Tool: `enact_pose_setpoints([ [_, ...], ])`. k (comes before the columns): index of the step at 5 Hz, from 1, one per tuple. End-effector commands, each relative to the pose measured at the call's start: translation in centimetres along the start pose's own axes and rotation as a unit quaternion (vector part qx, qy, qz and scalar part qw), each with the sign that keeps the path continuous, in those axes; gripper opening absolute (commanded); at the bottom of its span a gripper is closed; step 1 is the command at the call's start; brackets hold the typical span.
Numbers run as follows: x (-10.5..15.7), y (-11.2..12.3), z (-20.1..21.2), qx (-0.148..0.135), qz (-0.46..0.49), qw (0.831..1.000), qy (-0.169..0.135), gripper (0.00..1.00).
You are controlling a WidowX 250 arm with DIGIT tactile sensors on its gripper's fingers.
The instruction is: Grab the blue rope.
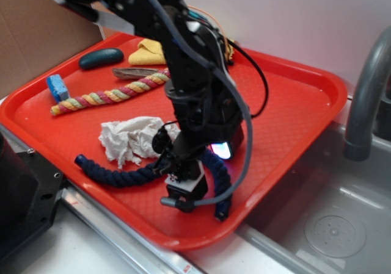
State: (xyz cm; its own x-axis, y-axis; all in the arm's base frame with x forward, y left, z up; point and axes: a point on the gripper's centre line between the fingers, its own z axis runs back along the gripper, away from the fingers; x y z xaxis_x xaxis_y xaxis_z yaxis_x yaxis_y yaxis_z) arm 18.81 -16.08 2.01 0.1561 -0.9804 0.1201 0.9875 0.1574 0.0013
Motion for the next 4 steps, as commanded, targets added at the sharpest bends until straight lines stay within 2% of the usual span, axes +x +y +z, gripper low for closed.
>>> enact_pose_setpoints([
  [1,-0.5,-0.6,-0.4,-0.004,-0.006,1.0,0.006,0.0],
  [2,-1.3,-0.7,0.7,-0.011,0.03,0.999,0.005,0.0],
  [3,-5.1,-0.6,5.8,0.001,0.154,0.988,-0.006,0.0],
  [4,-9.0,0.4,11.0,0.017,0.274,0.961,-0.036,0.0],
])
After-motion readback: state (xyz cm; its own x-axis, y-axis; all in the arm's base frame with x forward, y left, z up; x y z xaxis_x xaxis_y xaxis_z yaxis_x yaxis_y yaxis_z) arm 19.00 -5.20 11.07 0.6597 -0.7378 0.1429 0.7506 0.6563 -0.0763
